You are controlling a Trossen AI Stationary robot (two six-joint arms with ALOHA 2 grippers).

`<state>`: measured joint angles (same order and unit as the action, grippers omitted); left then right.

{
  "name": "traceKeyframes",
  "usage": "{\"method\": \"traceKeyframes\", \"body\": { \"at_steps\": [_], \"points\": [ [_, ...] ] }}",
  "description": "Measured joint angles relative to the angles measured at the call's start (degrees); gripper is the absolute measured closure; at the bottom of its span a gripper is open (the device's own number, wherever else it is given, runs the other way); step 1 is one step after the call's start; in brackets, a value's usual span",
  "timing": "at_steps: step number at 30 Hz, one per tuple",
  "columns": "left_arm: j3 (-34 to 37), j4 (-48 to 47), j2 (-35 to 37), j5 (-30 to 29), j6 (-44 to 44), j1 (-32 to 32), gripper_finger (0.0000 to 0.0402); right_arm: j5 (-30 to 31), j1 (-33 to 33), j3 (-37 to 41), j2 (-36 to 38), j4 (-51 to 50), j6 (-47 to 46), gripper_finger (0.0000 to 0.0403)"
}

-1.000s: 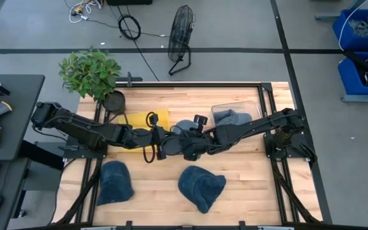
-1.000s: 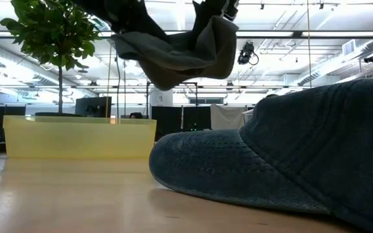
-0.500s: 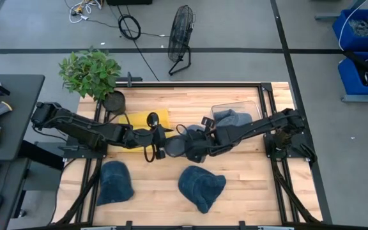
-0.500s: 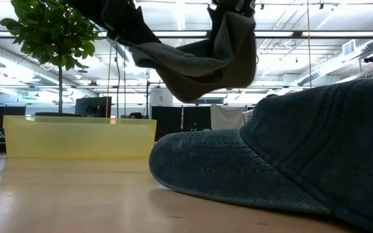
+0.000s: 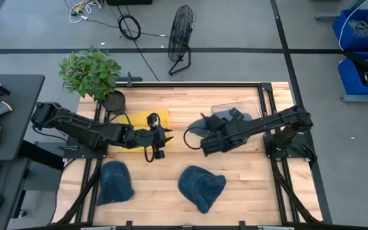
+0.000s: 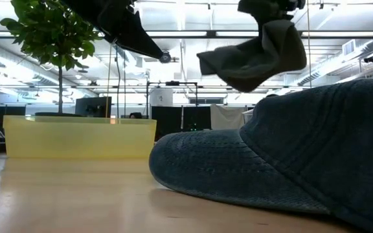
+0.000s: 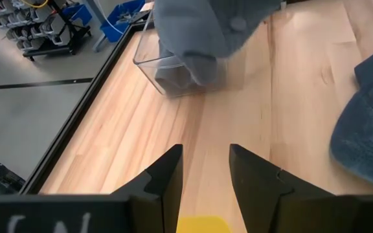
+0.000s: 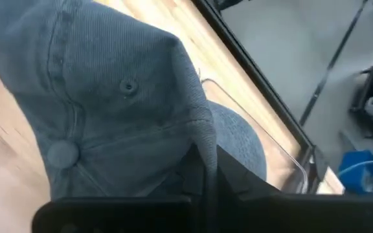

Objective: Pick & Place hat
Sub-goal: Put the gray cap into the transparent bin

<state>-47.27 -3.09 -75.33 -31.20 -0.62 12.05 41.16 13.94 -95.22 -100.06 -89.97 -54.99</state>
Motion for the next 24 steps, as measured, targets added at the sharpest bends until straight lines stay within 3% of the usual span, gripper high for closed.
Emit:
{"method": "traceKeyframes", "body": {
  "at_steps": [8, 16, 24],
  "points": [
    [0.0, -1.07, -0.02, 0.07, 0.0, -0.69, 0.0273, 1.21, -4.12, 1.11, 4.93, 0.0, -9.39, 0.0393],
    [0.0, -3.34, -0.02, 0.09, 0.02, -1.03, 0.0273, -9.81, -10.95, 6.74, 6.48, -0.05, -7.64, 0.0393],
    [0.0, -3.23, -0.02, 0.09, -0.02, -1.03, 0.0273, -15.64, -18.56, 14.75, 6.74, -0.05, -7.53, 0.0393]
  ]
}}
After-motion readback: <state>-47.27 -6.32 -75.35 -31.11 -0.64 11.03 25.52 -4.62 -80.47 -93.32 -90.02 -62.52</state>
